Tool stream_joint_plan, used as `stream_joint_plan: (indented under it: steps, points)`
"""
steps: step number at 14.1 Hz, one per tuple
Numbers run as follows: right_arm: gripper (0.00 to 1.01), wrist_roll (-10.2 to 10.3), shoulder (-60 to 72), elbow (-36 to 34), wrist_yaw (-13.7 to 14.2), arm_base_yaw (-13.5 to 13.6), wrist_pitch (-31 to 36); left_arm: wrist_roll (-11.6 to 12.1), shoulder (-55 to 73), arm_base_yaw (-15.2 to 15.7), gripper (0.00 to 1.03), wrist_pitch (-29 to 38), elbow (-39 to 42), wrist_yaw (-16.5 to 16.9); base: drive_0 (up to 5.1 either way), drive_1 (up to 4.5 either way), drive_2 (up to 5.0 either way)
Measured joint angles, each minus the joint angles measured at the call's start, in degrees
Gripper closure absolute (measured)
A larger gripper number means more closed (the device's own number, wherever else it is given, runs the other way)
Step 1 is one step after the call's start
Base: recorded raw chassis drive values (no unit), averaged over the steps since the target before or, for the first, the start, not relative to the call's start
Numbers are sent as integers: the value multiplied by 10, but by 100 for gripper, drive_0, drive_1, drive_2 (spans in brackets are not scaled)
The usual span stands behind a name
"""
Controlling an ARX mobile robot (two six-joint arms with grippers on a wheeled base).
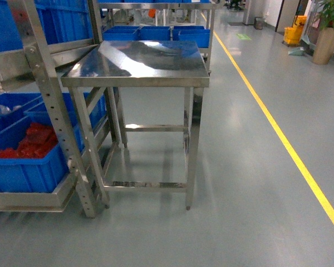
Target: Sort blue parts and orange caps into right shelf containers
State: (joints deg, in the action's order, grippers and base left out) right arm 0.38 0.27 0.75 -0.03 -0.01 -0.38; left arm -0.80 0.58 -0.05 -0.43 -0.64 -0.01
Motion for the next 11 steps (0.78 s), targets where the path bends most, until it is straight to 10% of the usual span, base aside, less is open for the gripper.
stream_joint_plan:
  steps: [11]
  points:
    - [57, 0, 0, 0, 0, 0, 2, 0, 0, 0, 62, 3, 0, 0, -1, 381, -383]
